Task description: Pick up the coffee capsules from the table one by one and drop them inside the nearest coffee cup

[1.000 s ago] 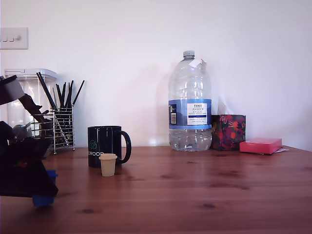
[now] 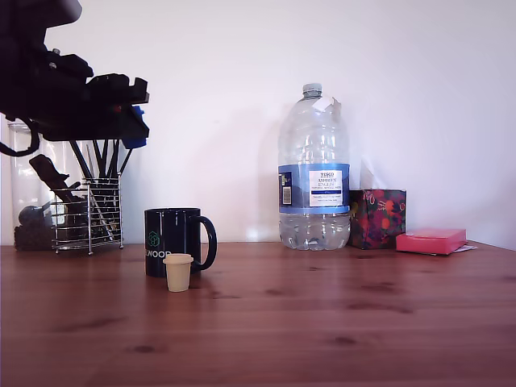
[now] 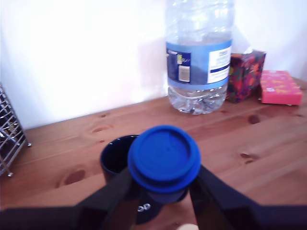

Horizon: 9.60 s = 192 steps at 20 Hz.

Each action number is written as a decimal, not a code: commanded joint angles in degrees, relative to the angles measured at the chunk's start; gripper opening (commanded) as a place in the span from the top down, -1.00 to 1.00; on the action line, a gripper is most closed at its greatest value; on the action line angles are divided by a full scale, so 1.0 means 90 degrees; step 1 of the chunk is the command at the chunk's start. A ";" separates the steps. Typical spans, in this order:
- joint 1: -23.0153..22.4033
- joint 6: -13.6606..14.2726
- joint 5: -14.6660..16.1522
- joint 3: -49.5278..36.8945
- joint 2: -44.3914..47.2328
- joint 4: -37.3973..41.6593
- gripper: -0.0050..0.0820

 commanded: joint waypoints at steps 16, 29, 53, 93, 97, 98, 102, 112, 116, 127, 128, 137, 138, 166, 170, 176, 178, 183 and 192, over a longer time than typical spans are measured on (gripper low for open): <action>0.0690 0.0032 0.1129 0.3405 0.2373 -0.2744 0.45; 0.0838 0.0034 0.1307 0.5918 0.4146 -0.5365 0.44; 0.0792 0.0223 0.1309 0.5989 0.4112 -0.5523 -0.12; -0.0240 0.0056 0.0648 -0.1491 0.0461 0.0447 0.10; -0.0250 0.0199 0.0651 -0.1491 0.1013 0.0984 -0.57; -0.0294 0.0199 0.0641 -0.1489 0.1212 0.1175 -0.57; -0.0415 0.0197 0.0546 -0.1472 0.2059 0.2144 -0.57; -0.0406 0.0194 0.0510 -0.0435 0.3262 0.2030 -0.57; -0.0342 0.0194 0.0607 0.0087 0.3444 0.1566 -0.57; 0.0056 0.0192 0.1231 0.1460 0.3861 -0.0248 -0.54; 0.0092 0.0194 0.1277 0.1552 0.3871 -0.0423 -0.54; 0.0172 0.0194 0.1651 0.1872 0.4092 -0.1013 -0.36; 0.0172 0.0194 0.1656 0.1872 0.4112 -0.1020 -0.19; 0.0393 0.0699 0.1753 0.2249 0.2217 -0.1013 0.47; 0.0780 0.0699 0.1749 0.2909 0.2280 -0.2030 0.47; 0.0906 0.0702 0.1749 0.3300 0.2280 -0.2623 0.47; 0.0903 0.0697 0.1746 0.3320 0.2290 -0.2674 0.47; 0.0903 0.0697 0.1736 0.4029 0.2798 -0.3422 0.47; 0.0908 0.0692 0.1695 0.5848 0.4078 -0.5377 0.47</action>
